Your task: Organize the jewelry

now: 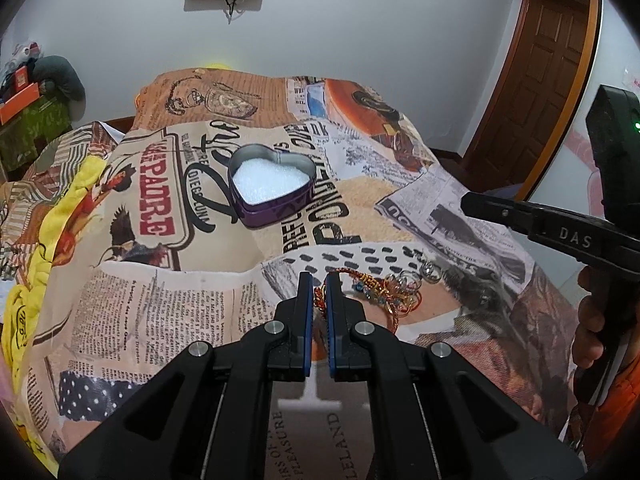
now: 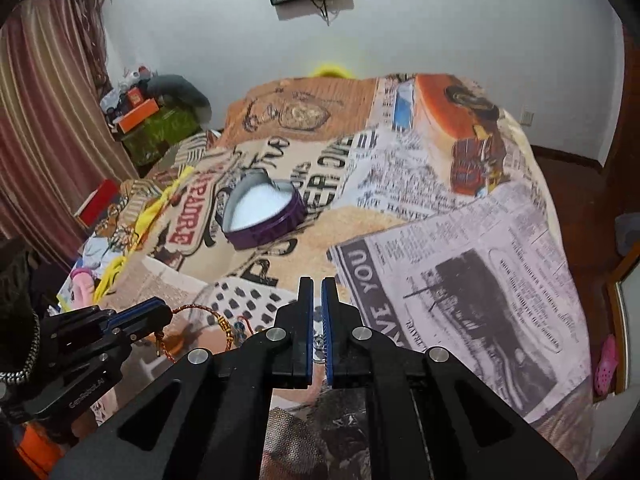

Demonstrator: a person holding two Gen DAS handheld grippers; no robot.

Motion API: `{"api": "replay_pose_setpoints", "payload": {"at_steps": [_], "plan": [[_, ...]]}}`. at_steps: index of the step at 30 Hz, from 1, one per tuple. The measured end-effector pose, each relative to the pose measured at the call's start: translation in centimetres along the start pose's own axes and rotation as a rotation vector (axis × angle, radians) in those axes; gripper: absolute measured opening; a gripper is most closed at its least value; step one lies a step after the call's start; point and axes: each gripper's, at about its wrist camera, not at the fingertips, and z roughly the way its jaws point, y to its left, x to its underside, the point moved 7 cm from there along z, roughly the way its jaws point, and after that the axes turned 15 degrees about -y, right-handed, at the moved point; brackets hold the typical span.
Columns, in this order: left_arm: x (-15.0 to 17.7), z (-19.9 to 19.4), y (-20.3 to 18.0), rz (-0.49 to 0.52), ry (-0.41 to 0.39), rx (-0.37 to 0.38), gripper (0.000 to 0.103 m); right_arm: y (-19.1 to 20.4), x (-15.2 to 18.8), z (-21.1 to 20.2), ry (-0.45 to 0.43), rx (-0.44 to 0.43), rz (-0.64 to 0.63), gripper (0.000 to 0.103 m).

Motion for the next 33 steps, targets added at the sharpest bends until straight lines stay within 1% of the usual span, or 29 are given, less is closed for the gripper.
{"api": "replay_pose_setpoints", "payload": {"at_steps": [4,7,8,9,10,12,13,20,24,26,27,28,30,31,33], "plan": [[-0.6,-0.6,0.1,-0.003,-0.018,-0.002,0.004,0.4,-0.4,-0.3,-0.018,-0.003,-0.026,0.004],[-0.5,-0.8,0.3,-0.007,-0.018,-0.004,0.004,0.4,0.3,0.1,-0.004,0.014,-0.035,0.004],[-0.4,-0.8,0.3,-0.009,-0.015,-0.002,0.004,0.3,0.7,0.6,0.018,0.02,-0.035,0.004],[-0.2,-0.8,0.3,-0.01,-0.011,0.0,0.004,0.1,1.3,1.0,0.045,0.027,-0.033,0.007],[0.0,-0.7,0.2,-0.01,-0.005,0.003,0.004,-0.1,2.0,1.7,0.082,0.036,-0.024,0.013],[0.4,-0.5,0.1,-0.007,0.006,0.009,0.004,-0.6,2.8,2.5,0.119,0.035,-0.004,0.022],[0.7,-0.4,0.0,-0.004,0.011,0.012,0.004,-0.8,3.1,2.9,0.125,0.04,0.005,0.023],[2.1,0.9,-0.4,0.005,0.045,0.025,0.004,-1.7,4.2,4.6,0.173,0.048,0.026,0.023],[2.5,1.5,-0.3,0.007,0.055,0.027,0.004,-1.6,4.4,5.0,0.173,0.05,-0.005,0.023],[2.6,1.8,-0.1,0.005,0.06,0.026,0.004,-1.3,4.5,5.1,0.177,0.05,-0.032,0.022],[2.7,1.9,-0.1,0.004,0.062,0.026,0.004,-1.1,4.6,5.2,0.179,0.047,-0.048,0.018],[2.7,2.0,-0.1,0.003,0.064,0.025,0.004,-0.8,4.8,5.1,0.181,0.038,-0.066,0.011],[2.7,2.1,-0.1,0.001,0.065,0.022,0.004,-0.6,4.8,5.2,0.181,0.037,-0.088,0.008],[2.6,2.0,-0.1,0.0,0.064,0.022,0.004,-0.5,4.8,5.0,0.181,0.034,-0.094,0.004],[2.2,1.7,-0.2,0.005,0.055,0.019,0.004,-0.6,4.5,4.9,0.177,0.03,-0.081,0.003]]}}
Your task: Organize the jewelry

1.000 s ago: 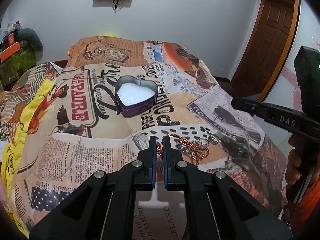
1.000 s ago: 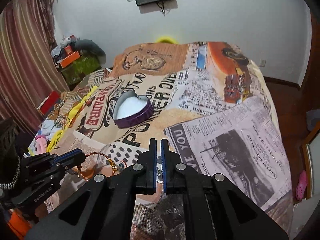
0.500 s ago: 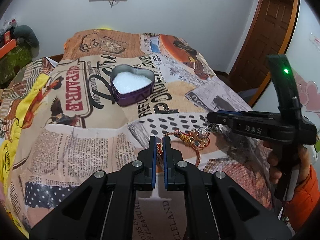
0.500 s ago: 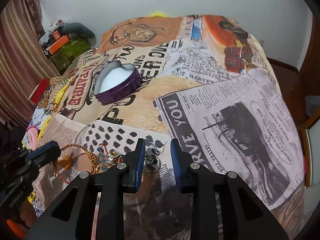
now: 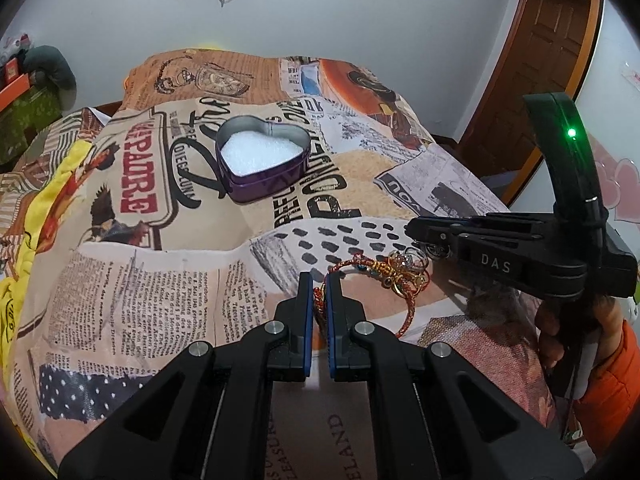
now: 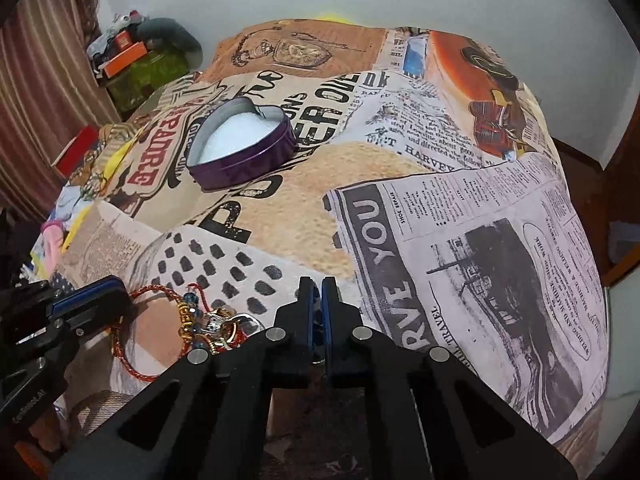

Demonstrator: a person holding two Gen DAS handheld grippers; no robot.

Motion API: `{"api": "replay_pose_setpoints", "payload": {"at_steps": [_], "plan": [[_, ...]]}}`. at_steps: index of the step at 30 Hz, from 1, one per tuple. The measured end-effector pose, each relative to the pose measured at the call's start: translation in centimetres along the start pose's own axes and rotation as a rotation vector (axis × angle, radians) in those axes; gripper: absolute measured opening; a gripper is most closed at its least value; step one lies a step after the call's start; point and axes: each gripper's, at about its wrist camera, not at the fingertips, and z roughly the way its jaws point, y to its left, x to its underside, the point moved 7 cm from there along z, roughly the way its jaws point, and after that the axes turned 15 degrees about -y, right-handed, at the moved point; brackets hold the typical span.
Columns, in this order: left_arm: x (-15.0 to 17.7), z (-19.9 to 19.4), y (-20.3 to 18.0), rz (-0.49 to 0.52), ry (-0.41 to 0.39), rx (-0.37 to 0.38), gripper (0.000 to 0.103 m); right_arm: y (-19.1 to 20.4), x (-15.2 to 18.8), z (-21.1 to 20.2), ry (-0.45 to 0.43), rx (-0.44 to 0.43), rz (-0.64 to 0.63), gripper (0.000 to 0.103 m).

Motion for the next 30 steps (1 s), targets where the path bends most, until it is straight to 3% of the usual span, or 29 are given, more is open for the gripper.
{"api": "replay_pose_setpoints", "payload": {"at_steps": [14,18,22,30], "plan": [[-3.7,-3.0,-0.2,0.016,-0.099,-0.015,0.004,0.7,-4.5,-5.6,-0.163,0.011,-0.004,0.003],[-3.5,-3.4,-0.3,0.025,-0.098,-0.018,0.004,0.2,-3.6,-5.0,-0.145,0.029,0.009,0.003],[-2.7,-3.2,-0.5,0.029,-0.075,-0.012,0.004,-0.4,-1.4,-3.5,-0.059,0.022,0.039,0.01],[-1.1,-2.1,-0.3,0.022,-0.038,-0.002,0.004,0.0,-0.1,-2.7,-0.036,0.002,0.011,0.01]]}}
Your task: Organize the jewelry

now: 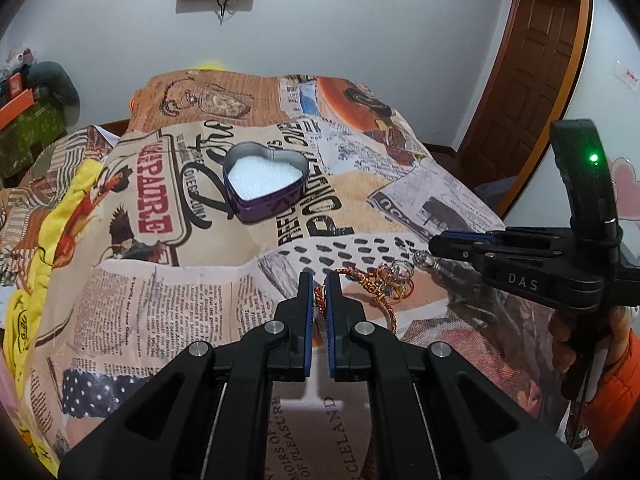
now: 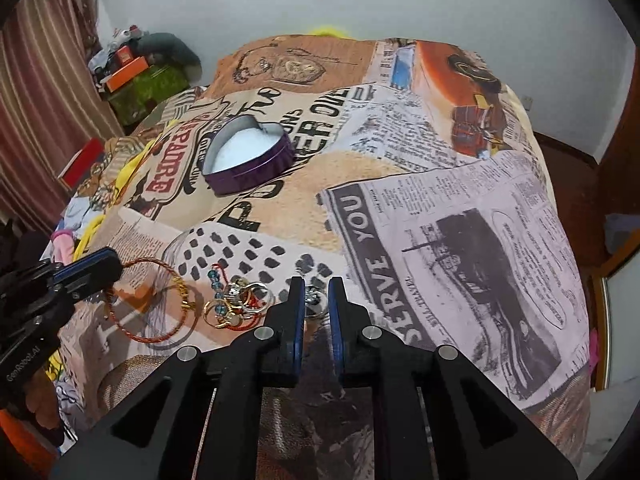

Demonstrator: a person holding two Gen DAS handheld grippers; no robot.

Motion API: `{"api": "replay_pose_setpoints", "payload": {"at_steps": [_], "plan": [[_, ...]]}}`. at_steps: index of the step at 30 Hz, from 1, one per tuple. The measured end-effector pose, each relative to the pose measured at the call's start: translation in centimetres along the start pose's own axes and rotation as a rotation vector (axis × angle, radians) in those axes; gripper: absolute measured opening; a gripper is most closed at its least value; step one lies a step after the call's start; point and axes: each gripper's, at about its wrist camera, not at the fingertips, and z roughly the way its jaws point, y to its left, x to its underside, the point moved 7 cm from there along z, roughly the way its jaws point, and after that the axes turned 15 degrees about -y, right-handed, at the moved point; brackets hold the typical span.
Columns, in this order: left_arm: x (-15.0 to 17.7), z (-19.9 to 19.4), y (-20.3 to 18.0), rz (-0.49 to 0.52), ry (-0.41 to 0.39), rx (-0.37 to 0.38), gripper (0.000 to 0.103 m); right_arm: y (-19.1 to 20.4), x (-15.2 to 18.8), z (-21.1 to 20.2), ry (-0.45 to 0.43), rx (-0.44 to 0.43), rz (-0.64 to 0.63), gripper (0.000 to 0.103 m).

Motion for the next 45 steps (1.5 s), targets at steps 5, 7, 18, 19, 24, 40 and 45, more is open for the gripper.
{"api": "replay_pose_setpoints", "payload": {"at_steps": [5,7,18,19,24,40,45], "plan": [[0.6,0.9,0.3,-0.006,0.019,0.001,0.004,0.4,0.3,0.9,0.017,-0.009,-0.018,0.01],[0.7,1.1,0.4,-0.006,0.022,-0.001,0.004,0.4,0.7,1.4,0.035,-0.016,-0.024,0.01],[0.8,1.4,0.5,-0.009,0.028,0.0,0.004,0.3,0.8,1.2,0.011,-0.012,-0.019,0.009],[0.7,1.3,0.4,-0.006,0.025,0.0,0.004,0.2,0.6,0.8,0.001,-0.016,-0.011,0.009],[0.0,0.7,0.0,0.005,0.008,0.0,0.004,0.7,-0.9,-0.6,-0.049,-0.02,-0.017,0.009],[-1.0,-0.9,-0.7,0.025,-0.019,-0.002,0.004,3.1,-0.6,-2.1,-0.05,-0.131,-0.005,0.009],[-0.7,-0.9,-0.8,0.029,-0.01,-0.003,0.004,1.7,1.3,-1.6,0.002,-0.122,0.072,0.009]]}}
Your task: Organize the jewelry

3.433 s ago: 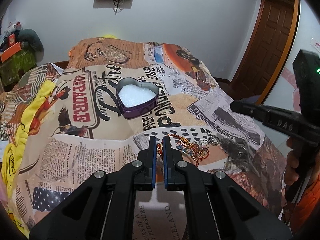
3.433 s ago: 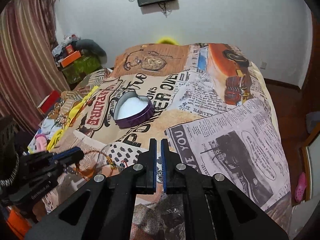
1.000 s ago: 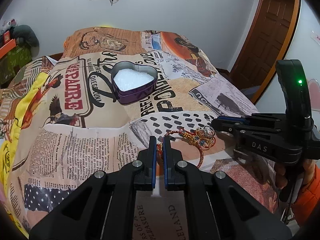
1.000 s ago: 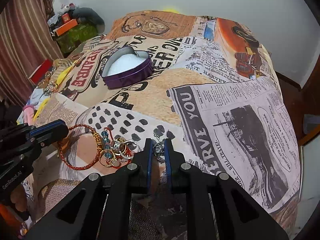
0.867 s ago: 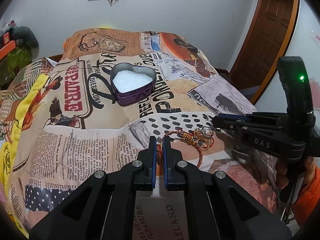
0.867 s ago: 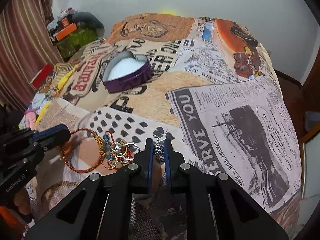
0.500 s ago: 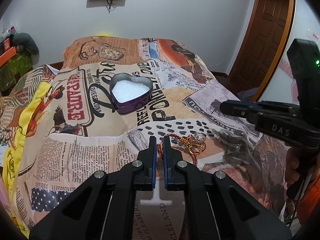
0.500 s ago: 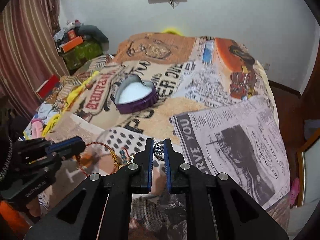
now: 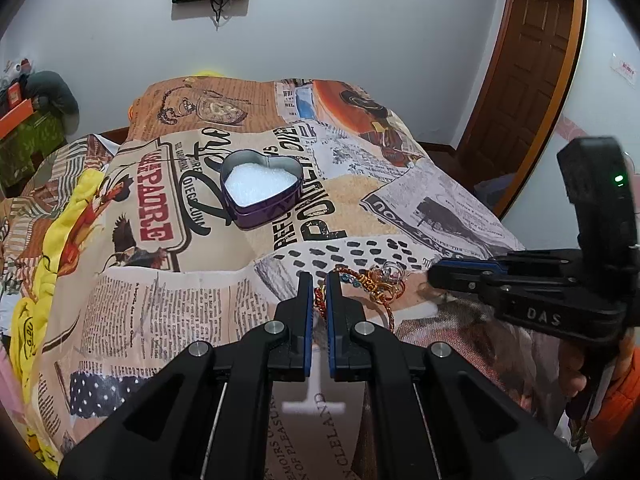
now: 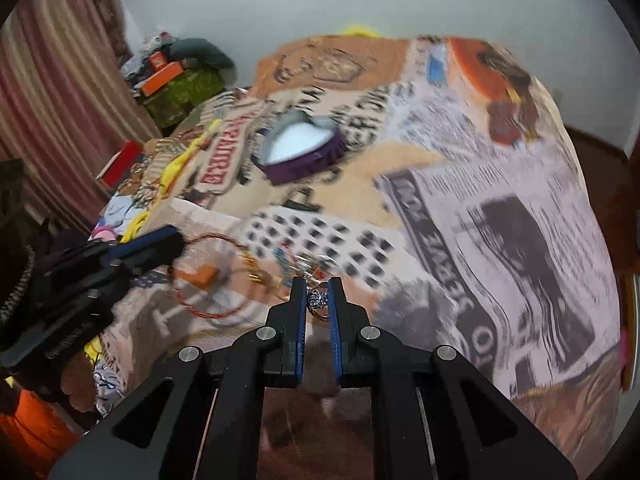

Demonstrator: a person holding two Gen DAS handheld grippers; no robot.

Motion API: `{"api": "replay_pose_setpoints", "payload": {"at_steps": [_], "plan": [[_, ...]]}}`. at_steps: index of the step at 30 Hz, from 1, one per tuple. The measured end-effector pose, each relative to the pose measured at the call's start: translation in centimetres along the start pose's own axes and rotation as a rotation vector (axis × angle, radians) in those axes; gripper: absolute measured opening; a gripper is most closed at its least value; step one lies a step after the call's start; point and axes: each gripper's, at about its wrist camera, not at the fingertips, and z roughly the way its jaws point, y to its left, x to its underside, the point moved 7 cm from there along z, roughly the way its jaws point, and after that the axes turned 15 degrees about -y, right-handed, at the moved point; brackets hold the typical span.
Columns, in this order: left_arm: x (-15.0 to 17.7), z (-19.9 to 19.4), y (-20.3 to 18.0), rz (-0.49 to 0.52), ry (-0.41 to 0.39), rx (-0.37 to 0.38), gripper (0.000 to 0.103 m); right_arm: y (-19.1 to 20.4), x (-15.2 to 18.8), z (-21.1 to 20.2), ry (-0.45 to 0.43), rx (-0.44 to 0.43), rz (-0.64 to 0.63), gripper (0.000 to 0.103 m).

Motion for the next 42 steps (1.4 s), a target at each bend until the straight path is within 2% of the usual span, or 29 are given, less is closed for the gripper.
{"api": "replay_pose_setpoints", "payload": {"at_steps": [6,11,14,21,25,32,38,40,42], "plan": [[0.5,0.5,0.0,-0.006,0.014,0.0,0.004,-3.3,1.0,-1.3,0.001,0.073,0.059,0.009],[1.1,0.9,-0.1,-0.013,0.029,0.003,0.004,-4.1,0.7,-2.1,-0.015,0.088,0.067,0.009],[1.3,1.0,-0.1,-0.011,0.034,0.003,0.004,-3.6,0.6,-1.9,-0.014,0.067,0.066,0.009],[1.6,1.2,0.0,-0.019,0.052,0.016,0.004,0.7,0.7,-0.7,0.009,-0.068,0.02,0.009],[2.3,1.2,-0.3,-0.009,0.073,0.031,0.004,0.8,1.1,0.0,0.013,-0.021,-0.02,0.009],[3.3,1.6,-0.8,-0.008,0.11,0.054,0.005,-2.1,0.9,-0.8,0.005,0.05,0.027,0.01],[3.4,1.8,-1.3,0.004,0.126,0.067,0.005,-3.0,0.7,-1.6,-0.008,0.075,0.025,0.017],[3.3,1.8,-1.5,0.012,0.133,0.072,0.005,-2.8,0.6,-1.6,-0.012,0.077,0.014,0.025],[3.2,1.9,-1.6,0.025,0.136,0.07,0.005,-2.4,0.6,-1.5,-0.018,0.071,0.001,0.028]]}}
